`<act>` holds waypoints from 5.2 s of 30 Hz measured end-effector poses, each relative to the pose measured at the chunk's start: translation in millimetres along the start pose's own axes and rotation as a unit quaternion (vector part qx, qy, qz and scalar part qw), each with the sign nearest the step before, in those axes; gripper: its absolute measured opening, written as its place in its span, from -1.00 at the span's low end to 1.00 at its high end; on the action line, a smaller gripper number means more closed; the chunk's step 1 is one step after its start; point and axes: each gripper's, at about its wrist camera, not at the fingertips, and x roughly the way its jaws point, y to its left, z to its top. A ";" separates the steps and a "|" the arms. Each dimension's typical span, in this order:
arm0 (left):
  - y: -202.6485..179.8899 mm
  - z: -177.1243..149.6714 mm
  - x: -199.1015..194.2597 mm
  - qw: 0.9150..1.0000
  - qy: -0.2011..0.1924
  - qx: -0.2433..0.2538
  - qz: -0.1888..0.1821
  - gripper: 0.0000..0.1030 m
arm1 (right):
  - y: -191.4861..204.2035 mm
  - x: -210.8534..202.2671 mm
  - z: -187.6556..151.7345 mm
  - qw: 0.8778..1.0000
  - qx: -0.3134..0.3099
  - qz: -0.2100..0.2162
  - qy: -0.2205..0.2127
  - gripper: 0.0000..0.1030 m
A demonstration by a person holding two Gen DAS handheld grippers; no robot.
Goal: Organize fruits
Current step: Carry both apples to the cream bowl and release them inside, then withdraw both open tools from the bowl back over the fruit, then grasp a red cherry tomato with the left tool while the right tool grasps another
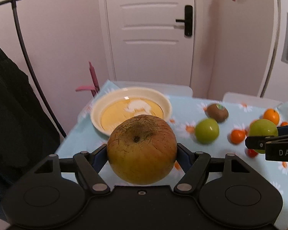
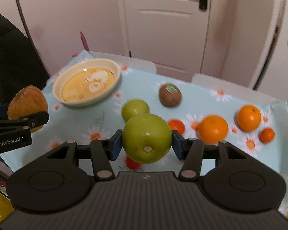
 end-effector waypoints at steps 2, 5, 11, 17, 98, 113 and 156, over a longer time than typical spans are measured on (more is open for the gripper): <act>8.2 9.8 -0.9 1.000 -0.008 0.001 0.002 0.50 | 5.8 0.4 9.9 1.000 0.000 0.006 -0.004 0.33; 22.2 24.7 2.1 1.000 -0.018 0.004 0.004 0.50 | 18.3 4.8 26.9 1.000 0.000 0.015 -0.010 0.32; 50.3 52.4 25.4 1.000 -0.023 0.014 -0.005 0.50 | 43.1 26.5 64.6 1.000 0.010 0.026 -0.014 0.32; 72.5 78.8 62.3 0.999 -0.022 0.033 -0.022 0.50 | 63.9 58.6 102.0 0.999 0.019 0.019 -0.018 0.32; 92.4 68.1 142.7 0.989 0.069 0.104 -0.074 1.00 | 107.5 161.6 124.0 0.997 -0.075 0.017 0.009 1.00; 84.2 79.6 91.0 0.987 0.027 0.126 -0.097 1.00 | 89.7 64.6 105.4 0.999 0.008 -0.035 -0.018 1.00; -120.2 -56.3 79.4 0.976 0.059 0.142 -0.154 0.08 | -99.2 35.4 -67.8 0.999 -0.030 0.017 0.026 0.70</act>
